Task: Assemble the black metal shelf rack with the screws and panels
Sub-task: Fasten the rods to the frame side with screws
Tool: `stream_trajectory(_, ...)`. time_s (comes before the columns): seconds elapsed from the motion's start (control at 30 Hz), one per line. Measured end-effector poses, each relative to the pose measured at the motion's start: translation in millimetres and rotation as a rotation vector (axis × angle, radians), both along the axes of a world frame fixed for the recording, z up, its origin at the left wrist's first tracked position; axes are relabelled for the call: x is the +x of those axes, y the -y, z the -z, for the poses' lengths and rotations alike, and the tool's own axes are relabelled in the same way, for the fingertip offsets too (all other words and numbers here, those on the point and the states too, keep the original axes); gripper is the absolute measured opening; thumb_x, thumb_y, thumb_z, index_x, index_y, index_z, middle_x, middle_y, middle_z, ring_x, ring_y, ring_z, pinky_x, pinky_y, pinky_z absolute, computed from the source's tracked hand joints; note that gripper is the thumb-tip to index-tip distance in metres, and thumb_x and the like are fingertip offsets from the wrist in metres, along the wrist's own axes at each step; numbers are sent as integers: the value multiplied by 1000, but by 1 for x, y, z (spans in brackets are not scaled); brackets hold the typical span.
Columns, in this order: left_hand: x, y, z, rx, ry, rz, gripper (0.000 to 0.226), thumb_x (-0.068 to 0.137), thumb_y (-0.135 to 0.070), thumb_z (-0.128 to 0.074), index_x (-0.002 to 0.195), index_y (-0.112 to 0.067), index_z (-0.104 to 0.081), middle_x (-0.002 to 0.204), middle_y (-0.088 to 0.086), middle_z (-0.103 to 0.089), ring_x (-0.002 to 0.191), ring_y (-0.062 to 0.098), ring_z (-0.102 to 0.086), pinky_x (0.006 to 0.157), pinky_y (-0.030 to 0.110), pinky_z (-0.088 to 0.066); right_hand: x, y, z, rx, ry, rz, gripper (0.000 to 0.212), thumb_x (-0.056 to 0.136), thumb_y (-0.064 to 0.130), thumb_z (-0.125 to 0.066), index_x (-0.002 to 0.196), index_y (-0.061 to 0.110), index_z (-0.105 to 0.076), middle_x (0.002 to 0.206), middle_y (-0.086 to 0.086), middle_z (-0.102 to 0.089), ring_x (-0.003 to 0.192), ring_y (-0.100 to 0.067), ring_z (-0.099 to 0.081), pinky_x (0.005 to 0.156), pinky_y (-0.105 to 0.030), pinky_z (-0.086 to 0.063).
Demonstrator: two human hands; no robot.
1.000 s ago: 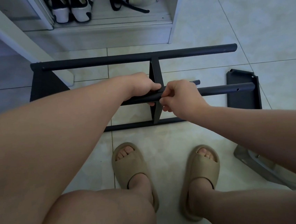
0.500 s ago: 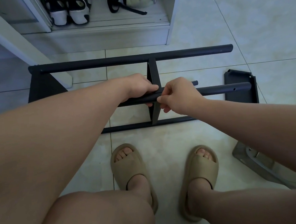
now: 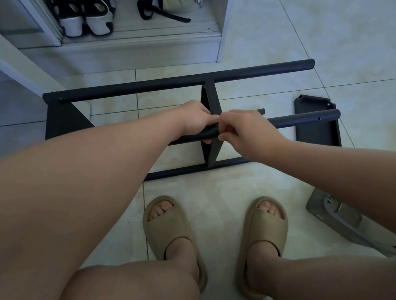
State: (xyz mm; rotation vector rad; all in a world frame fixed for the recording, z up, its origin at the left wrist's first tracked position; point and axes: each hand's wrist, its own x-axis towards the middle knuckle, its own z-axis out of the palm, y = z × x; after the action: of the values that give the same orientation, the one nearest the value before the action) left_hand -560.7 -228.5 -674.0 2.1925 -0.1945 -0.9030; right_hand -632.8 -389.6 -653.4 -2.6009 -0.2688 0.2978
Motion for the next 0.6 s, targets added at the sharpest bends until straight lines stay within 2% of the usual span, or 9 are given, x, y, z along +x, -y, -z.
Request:
stream_trajectory(0.1, 1, -1, 1, -10, -1, -16, 35, 100, -38, -53, 77, -19, -72, 70, 0, -75, 75, 13, -64, 74, 31, -44, 2, -3, 0, 41, -70, 129, 17, 94, 15, -69, 79, 19, -62, 72, 3, -60, 76, -24, -57, 69, -34, -45)
stream_trajectory(0.17, 2, -1, 0, -18, -17, -29, 36, 100, -38, -53, 77, -19, -74, 70, 1, -76, 69, 10, -66, 68, 29, -43, 2, -7, 0, 110, -135, 236, 18, 93, 13, -69, 77, 17, -63, 77, -5, -69, 78, -28, -66, 73, -39, -56)
stream_trajectory(0.23, 2, -3, 0, -23, -39, -34, 36, 100, -38, -54, 79, -18, -76, 73, 2, -76, 68, 9, -69, 68, 28, -43, 1, -10, -2, 185, -199, 315, 21, 92, 8, -69, 74, 16, -62, 78, -9, -73, 78, -31, -72, 78, -45, -61)
stream_trajectory(0.33, 2, -3, 0, -15, -49, -33, 37, 100, -39, -54, 84, -16, -77, 74, 2, -77, 76, 13, -69, 74, 29, -46, 0, -11, -7, 211, -240, 307, 23, 93, 4, -66, 75, 16, -60, 82, -13, -74, 78, -33, -73, 79, -46, -62)
stream_trajectory(0.47, 1, -3, -3, 34, -48, -4, 40, 100, -40, -51, 89, -13, -78, 75, 0, -77, 87, 18, -68, 83, 35, -47, -1, -13, -8, 41, -163, 205, 11, 94, 11, -62, 83, 13, -62, 92, -12, -71, 88, -32, -67, 76, -46, -58)
stream_trajectory(0.5, 2, -3, -4, 41, -47, -1, 40, 100, -39, -50, 89, -13, -78, 75, 0, -77, 86, 18, -68, 84, 34, -47, -2, -14, -8, 40, -154, 216, 12, 94, 12, -62, 82, 14, -61, 92, -11, -71, 89, -31, -66, 76, -46, -57)
stream_trajectory(0.6, 2, -2, -5, 66, -30, 6, 39, 101, -36, -48, 91, -12, -77, 73, 0, -76, 73, 13, -61, 72, 32, -43, -3, -15, -7, 125, -207, 316, 20, 95, 15, -64, 77, 16, -58, 89, -9, -73, 90, -28, -69, 78, -42, -58)
